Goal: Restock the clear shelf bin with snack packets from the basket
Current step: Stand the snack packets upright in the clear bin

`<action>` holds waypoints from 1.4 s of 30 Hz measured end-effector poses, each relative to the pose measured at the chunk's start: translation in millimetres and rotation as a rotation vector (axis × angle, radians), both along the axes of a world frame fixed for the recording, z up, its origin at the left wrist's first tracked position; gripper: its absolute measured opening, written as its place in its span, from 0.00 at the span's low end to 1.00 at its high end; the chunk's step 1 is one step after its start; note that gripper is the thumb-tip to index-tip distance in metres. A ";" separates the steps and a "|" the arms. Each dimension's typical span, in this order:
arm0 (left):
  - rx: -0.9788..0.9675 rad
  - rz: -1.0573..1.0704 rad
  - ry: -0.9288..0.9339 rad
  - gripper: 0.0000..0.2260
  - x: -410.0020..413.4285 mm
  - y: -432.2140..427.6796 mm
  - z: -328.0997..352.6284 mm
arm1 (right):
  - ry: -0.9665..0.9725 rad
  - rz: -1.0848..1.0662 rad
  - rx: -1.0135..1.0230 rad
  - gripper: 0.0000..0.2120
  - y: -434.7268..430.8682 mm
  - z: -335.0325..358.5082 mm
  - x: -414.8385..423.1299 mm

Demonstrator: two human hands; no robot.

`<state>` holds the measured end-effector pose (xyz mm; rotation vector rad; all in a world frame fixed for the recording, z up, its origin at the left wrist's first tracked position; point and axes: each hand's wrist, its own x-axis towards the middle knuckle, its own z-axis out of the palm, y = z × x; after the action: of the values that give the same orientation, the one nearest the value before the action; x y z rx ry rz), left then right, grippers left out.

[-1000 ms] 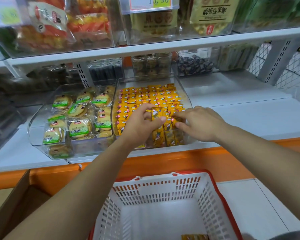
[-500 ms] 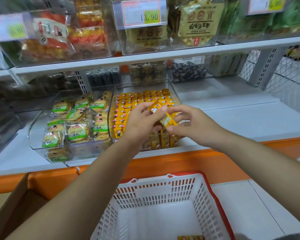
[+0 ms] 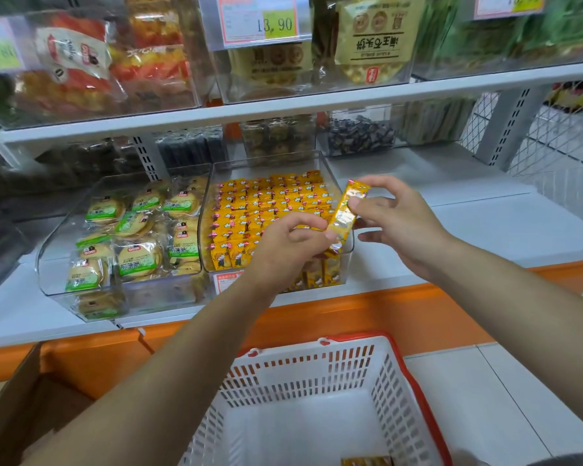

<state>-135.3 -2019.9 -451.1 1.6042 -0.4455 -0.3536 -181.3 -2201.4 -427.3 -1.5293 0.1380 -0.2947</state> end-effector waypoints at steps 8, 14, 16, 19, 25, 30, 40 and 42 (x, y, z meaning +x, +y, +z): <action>0.662 0.032 -0.597 0.19 28.5 -3.8 -20.2 | -0.086 -0.144 -0.320 0.13 -14.8 1.8 14.7; 0.911 -0.095 -0.879 0.30 41.0 -3.1 -39.6 | -0.044 -0.143 -0.397 0.15 -16.3 -7.2 26.4; 0.943 -0.084 -0.916 0.31 44.9 0.5 -41.9 | -0.068 -0.149 -0.447 0.15 -17.3 -8.0 30.7; 0.929 -0.088 -0.968 0.29 47.9 6.1 -45.3 | -0.154 -0.150 -0.686 0.14 -16.5 -7.0 35.7; 0.895 -0.086 -0.958 0.27 51.4 9.2 -48.3 | -0.097 -0.130 -1.272 0.18 -8.1 -20.2 43.6; 0.791 0.003 -0.895 0.25 48.0 12.7 -47.9 | 0.032 0.048 -1.582 0.15 -6.6 -24.0 45.5; 0.859 0.024 -0.857 0.24 37.3 14.0 -36.0 | 0.177 0.173 -1.695 0.29 4.1 -34.0 32.9; 0.864 0.042 -0.836 0.24 29.0 17.3 -25.1 | 0.119 0.100 -1.710 0.26 5.4 -27.7 23.4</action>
<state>-106.3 -2002.6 -476.2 2.5911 -0.9720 0.2341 -158.0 -2196.0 -455.0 -3.2362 -0.1719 -0.2154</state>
